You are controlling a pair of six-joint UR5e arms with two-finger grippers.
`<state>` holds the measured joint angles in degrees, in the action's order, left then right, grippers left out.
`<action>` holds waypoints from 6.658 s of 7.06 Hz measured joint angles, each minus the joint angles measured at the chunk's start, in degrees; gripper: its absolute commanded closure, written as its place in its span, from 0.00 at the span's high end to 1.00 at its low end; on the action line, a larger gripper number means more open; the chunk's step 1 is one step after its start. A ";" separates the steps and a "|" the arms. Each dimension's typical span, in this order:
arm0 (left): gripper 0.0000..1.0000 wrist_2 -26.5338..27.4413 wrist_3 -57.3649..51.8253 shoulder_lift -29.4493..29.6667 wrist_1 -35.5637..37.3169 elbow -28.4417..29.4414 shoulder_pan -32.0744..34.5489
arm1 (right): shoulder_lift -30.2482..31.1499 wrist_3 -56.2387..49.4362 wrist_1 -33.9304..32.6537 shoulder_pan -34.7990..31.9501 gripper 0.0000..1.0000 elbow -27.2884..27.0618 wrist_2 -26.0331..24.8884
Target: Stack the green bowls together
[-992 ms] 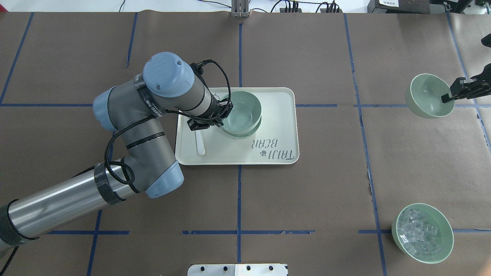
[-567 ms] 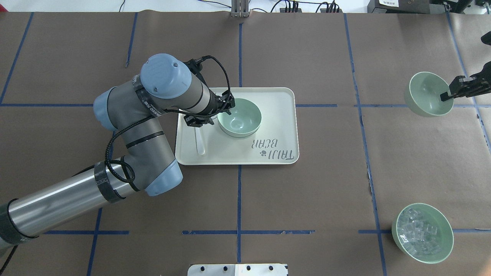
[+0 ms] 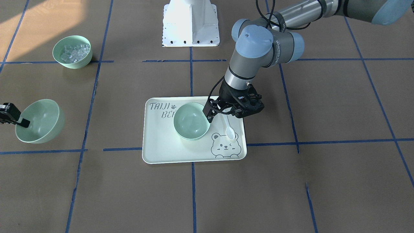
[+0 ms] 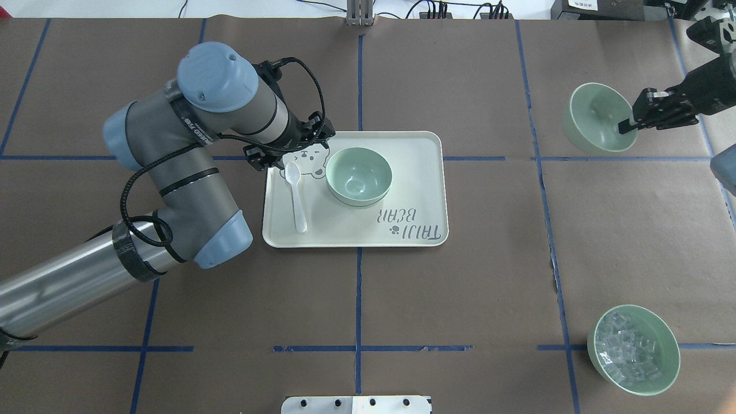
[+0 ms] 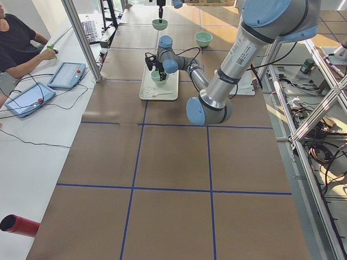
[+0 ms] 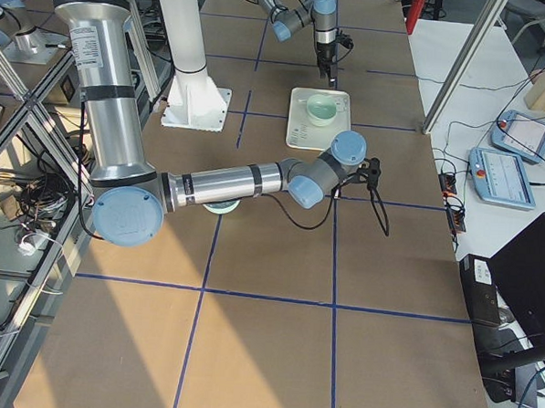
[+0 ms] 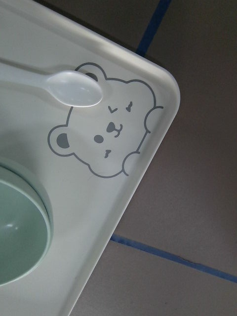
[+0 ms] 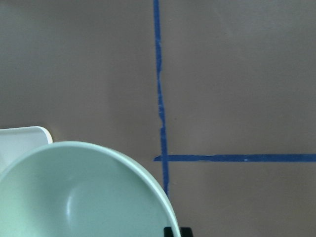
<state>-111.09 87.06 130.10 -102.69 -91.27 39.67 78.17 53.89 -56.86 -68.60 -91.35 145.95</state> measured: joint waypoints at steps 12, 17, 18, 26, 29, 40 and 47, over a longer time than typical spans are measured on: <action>1.00 -7.72 -38.59 -18.84 9.63 -15.17 21.35 | -30.55 19.33 -16.05 27.99 0.00 6.10 -24.37; 1.00 -7.74 -38.81 -18.98 9.42 -15.05 21.49 | -30.97 20.81 -15.48 29.57 1.00 7.41 -26.04; 1.00 -7.74 -38.81 -18.99 9.38 -15.02 21.45 | -31.18 21.24 -15.44 29.54 1.00 7.26 -26.35; 1.00 -17.35 -58.01 -25.54 9.96 -14.23 32.12 | -12.48 -6.93 -30.60 17.44 1.00 -12.29 -25.50; 1.00 -21.11 -74.51 -32.01 10.01 -10.20 41.07 | -1.52 -25.08 -30.47 8.27 1.00 -13.62 -20.60; 1.00 -23.47 -90.04 -42.80 15.00 -4.21 48.65 | 14.00 -65.21 -30.15 -23.11 1.00 2.73 -7.21; 1.00 -23.40 -90.01 -43.44 15.15 -4.17 48.66 | 15.69 -58.60 -30.26 -24.91 1.00 0.60 -5.42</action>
<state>-134.49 -2.95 86.65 -87.54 -95.44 88.33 93.86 -4.71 -87.12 -93.51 -90.75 140.53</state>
